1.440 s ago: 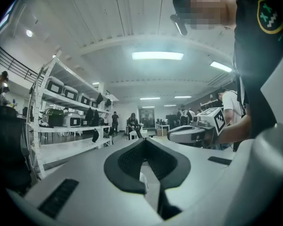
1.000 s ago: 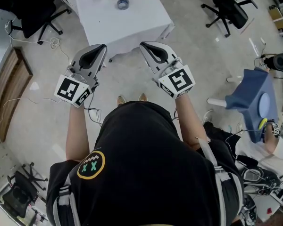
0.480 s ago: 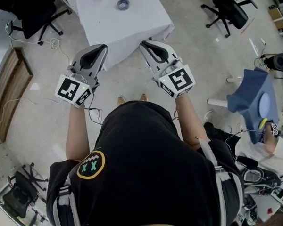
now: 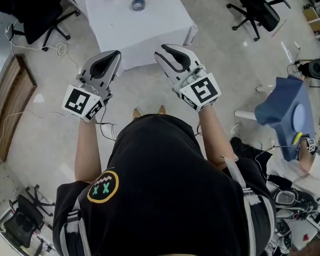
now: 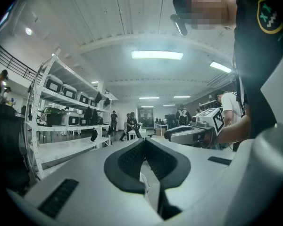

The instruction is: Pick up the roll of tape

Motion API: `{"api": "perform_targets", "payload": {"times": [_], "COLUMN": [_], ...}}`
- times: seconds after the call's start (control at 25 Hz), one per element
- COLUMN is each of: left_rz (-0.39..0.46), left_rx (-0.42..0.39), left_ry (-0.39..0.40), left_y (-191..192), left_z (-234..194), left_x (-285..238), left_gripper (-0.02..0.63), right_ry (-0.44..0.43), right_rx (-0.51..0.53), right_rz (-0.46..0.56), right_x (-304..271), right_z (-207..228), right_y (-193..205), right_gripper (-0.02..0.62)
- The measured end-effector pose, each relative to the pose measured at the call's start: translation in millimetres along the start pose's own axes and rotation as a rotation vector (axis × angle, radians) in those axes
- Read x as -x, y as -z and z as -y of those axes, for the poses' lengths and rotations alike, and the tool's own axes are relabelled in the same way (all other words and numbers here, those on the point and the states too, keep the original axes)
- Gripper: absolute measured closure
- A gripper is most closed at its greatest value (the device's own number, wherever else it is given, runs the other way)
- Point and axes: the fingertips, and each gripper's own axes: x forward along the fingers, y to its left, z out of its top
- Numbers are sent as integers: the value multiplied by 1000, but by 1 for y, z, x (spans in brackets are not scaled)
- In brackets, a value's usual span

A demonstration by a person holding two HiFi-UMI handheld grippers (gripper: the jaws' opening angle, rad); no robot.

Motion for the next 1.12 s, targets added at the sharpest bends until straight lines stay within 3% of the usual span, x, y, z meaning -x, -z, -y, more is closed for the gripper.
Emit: {"api": "perform_targets", "payload": {"times": [0.36,0.76,0.88,1.12], "left_rz": [2,0,-2,-7], "left_rx": [-1,1,1,0], "left_ry": [0,-2,-1,-4], "left_y": [-2,-2,-1,-1], "left_z": [3,0,1,3], "left_x": [0,1,-2,-5], "left_gripper": [588,588,588,588], "right_ry": [-30,-78,-85,-83], "right_rx": [-10,-42,-56,-39], "right_rz": [18,-26,-47,-36], "right_x": [4,-5,-5,-1], "right_z": [-4,-13,-13,-9], "right_y": [-5,5,11,8], "right_gripper": [324,37,-1,-5]}}
